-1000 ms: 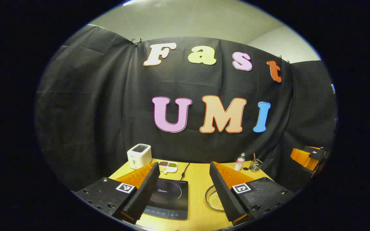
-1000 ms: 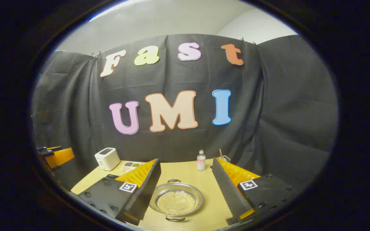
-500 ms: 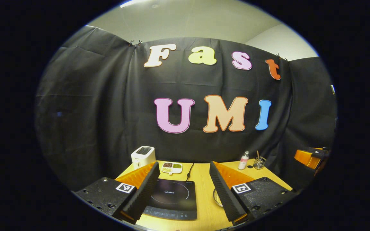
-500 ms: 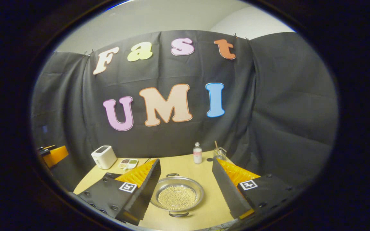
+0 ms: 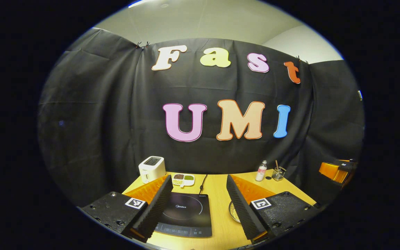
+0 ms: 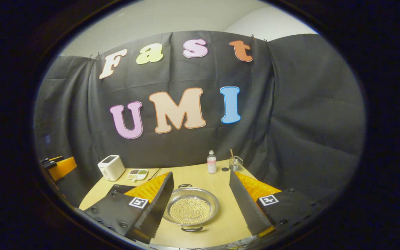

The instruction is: First push the handle of the pot to place it horizontally, then grasp the pot with both hands and set it on the induction cooktop.

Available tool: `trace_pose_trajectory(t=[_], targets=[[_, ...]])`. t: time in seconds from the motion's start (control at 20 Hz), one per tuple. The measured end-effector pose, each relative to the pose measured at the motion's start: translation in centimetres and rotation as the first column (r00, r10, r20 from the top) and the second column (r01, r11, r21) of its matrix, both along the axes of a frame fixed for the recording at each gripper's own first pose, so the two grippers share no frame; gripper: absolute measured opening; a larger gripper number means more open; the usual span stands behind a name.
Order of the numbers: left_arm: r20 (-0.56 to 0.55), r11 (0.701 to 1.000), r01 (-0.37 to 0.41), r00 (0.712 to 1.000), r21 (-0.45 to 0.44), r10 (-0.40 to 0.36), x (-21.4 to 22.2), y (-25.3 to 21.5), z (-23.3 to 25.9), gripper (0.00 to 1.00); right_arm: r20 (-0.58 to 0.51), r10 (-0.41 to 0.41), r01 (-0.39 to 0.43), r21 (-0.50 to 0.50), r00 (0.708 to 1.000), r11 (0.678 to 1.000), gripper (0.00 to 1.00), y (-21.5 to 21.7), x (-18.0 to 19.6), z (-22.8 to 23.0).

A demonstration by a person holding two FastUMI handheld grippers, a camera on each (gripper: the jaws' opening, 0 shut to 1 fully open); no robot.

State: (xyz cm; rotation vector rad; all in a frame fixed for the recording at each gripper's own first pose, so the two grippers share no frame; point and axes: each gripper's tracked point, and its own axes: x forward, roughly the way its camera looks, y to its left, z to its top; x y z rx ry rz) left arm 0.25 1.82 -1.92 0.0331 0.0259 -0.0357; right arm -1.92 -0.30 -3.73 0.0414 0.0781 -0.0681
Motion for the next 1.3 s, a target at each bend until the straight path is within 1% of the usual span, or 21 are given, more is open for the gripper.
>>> trace_pose_trajectory(t=[0.1,0.15,0.2,0.25,0.3,0.35,0.4,0.5,0.55,0.65,0.7,0.75,0.8,0.85,0.9,1.05,1.1,1.15,1.2,1.25,1.3], targets=[[-0.002,1.0,0.002,1.0,0.001,-0.002,0.0,0.0,0.0,0.95,-0.009,-0.002,0.002,0.015,1.0,1.0,0.92,0.0,0.0,-0.3],[-0.003,1.0,0.001,1.0,-0.001,-0.001,0.1,-0.1,-0.1,0.91,-0.013,0.0,0.0,0.025,1.0,1.0,0.92,0.1,0.0,-0.5],[-0.006,1.0,0.003,1.0,-0.004,-0.003,0.2,-0.1,-0.1,0.95,-0.015,0.003,-0.003,0.029,1.0,1.0,0.92,0.2,0.0,-0.5],[-0.011,1.0,0.008,1.0,-0.007,-0.008,0.2,-0.2,-0.2,0.95,-0.014,0.005,-0.004,0.031,1.0,1.0,0.99,0.3,0.1,-0.5],[-0.018,1.0,0.009,1.0,-0.008,-0.009,0.1,-0.2,-0.2,0.91,-0.013,0.009,-0.008,0.028,1.0,1.0,0.92,0.4,0.2,-0.5],[-0.026,1.0,0.01,1.0,-0.007,-0.011,0.0,-0.2,-0.3,0.91,-0.01,0.017,-0.017,0.025,1.0,1.0,0.92,0.8,0.2,-0.5],[-0.031,1.0,0.011,0.999,-0.008,-0.011,0.0,-0.2,-0.4,0.95,-0.005,0.024,-0.024,0.025,1.0,0.999,0.85,1.2,0.0,-0.3],[-0.042,1.0,0.008,0.999,-0.006,-0.009,0.1,-0.2,-0.6,0.95,0.002,0.045,-0.045,0.033,0.999,0.998,0.72,2.1,0.0,-0.2],[-0.046,1.0,0.006,0.999,-0.005,-0.007,0.2,-0.1,-0.8,0.91,-0.003,0.057,-0.057,0.038,0.998,0.998,0.63,2.6,0.2,-0.4],[-0.054,1.0,0.0,0.999,0.0,0.0,0.4,0.0,-1.4,0.91,-0.021,0.088,-0.087,0.045,0.996,0.995,0.46,3.7,0.0,-0.9],[-0.057,1.0,-0.002,0.998,0.001,0.002,0.4,0.0,-1.6,0.91,-0.024,0.1,-0.099,0.045,0.995,0.994,0.29,4.0,0.1,-0.8],[-0.061,1.0,-0.003,0.998,0.001,0.003,0.4,0.1,-1.8,0.91,-0.03,0.107,-0.106,0.037,0.994,0.994,0.29,4.4,-0.2,-1.1],[-0.067,1.0,-0.004,0.998,-0.001,0.004,0.5,0.1,-2.1,0.95,-0.031,0.099,-0.098,0.027,0.995,0.995,0.17,4.3,-0.3,-1.0],[-0.075,1.0,-0.004,0.997,-0.007,0.004,0.5,0.3,-2.5,0.95,-0.035,0.088,-0.088,0.015,0.995,0.996,0.17,4.3,-0.3,-1.3],[-0.082,1.0,-0.002,0.997,-0.014,0.001,0.4,0.5,-2.7,0.95,-0.03,0.081,-0.081,0.011,0.996,0.997,0.03,4.2,-0.5,-0.9],[-0.093,1.0,-0.001,0.996,-0.024,-0.001,-0.1,1.2,-3.2,0.95,-0.021,0.085,-0.085,-0.003,0.996,0.996,0.0,5.1,-0.4,-1.1],[-0.094,1.0,-0.002,0.996,-0.022,0.0,-0.1,1.4,-3.1,0.91,-0.02,0.087,-0.088,-0.016,0.996,0.996,0.0,5.3,-0.5,-1.2],[-0.094,1.0,-0.004,0.996,-0.021,0.002,-0.1,1.5,-3.3,0.91,-0.023,0.09,-0.09,-0.03,0.996,0.995,0.0,5.6,-0.6,-1.4],[-0.094,1.0,-0.006,0.996,-0.02,0.004,-0.1,1.8,-3.2,0.99,-0.011,0.055,-0.055,-0.039,0.998,0.998,0.05,5.0,-1.5,-0.6],[-0.094,1.0,-0.007,0.996,-0.02,0.005,-0.1,2.0,-3.3,0.99,-0.015,0.071,-0.072,-0.031,0.997,0.997,0.04,5.5,-0.4,-1.3],[-0.095,1.0,-0.009,0.995,-0.018,0.007,-0.2,2.2,-3.3,0.95,-0.024,0.099,-0.1,-0.026,0.995,0.995,0.02,6.5,-0.5,-1.5]])
